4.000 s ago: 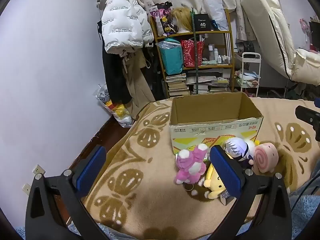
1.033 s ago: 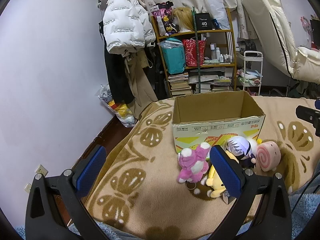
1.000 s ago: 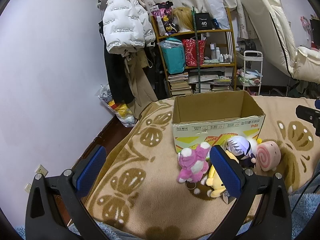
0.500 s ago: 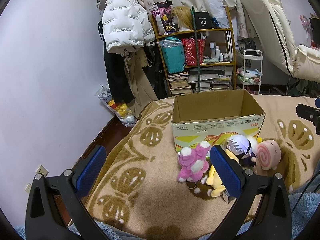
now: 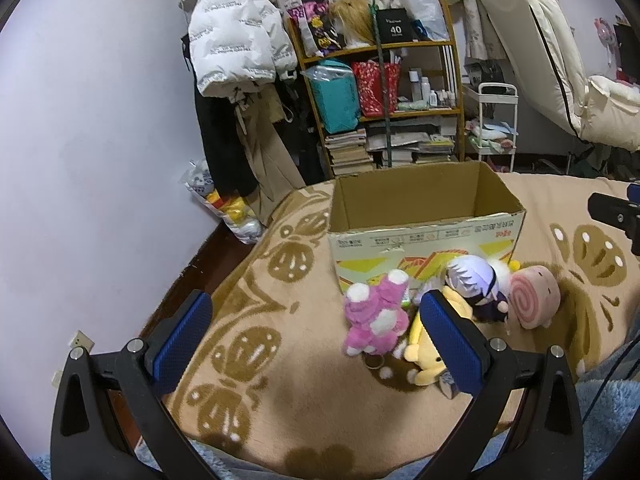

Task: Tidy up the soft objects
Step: 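Lower the left tool to the black box while the right tool approaches the pink cube plush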

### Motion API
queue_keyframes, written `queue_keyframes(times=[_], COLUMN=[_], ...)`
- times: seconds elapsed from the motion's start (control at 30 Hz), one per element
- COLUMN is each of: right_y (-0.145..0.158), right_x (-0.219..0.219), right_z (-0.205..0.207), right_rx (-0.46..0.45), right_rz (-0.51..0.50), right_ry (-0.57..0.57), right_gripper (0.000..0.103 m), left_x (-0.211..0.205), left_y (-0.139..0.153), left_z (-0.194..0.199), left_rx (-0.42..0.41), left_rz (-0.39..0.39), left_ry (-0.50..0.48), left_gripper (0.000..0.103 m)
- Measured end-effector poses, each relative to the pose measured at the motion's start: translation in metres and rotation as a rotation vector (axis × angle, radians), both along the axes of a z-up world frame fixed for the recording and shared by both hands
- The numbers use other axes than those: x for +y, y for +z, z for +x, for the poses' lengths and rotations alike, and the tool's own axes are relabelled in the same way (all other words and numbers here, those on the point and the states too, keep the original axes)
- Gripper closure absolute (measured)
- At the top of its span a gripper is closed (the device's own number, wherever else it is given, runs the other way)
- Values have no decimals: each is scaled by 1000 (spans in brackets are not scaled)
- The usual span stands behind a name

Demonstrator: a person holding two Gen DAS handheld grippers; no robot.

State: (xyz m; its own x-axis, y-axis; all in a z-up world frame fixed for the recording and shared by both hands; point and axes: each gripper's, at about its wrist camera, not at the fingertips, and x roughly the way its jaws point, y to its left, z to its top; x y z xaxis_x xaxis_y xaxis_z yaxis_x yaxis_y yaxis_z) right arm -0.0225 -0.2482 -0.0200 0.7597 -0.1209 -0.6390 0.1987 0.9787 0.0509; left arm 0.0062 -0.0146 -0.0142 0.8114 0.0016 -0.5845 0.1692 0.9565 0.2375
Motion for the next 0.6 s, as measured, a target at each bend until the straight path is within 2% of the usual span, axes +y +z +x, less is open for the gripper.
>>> queue_keyframes(times=[0.27,0.43,0.6], right_y=[5,5,2], right_x=[2,0,-5], right_z=[14,28,42], right_rx=[16,41,78], right_rz=[-8,-13,-20], right_ry=[19,34,30], right_gripper=[0,0,0], left_x=[-15,-34,-53], left_y=[-6,-11,-26], left_z=[10,17,25], left_rx=[48,53,105], left_rz=[-32,-18,-14], left_ry=[-12,-23,-40], left_gripper=[1,1,1])
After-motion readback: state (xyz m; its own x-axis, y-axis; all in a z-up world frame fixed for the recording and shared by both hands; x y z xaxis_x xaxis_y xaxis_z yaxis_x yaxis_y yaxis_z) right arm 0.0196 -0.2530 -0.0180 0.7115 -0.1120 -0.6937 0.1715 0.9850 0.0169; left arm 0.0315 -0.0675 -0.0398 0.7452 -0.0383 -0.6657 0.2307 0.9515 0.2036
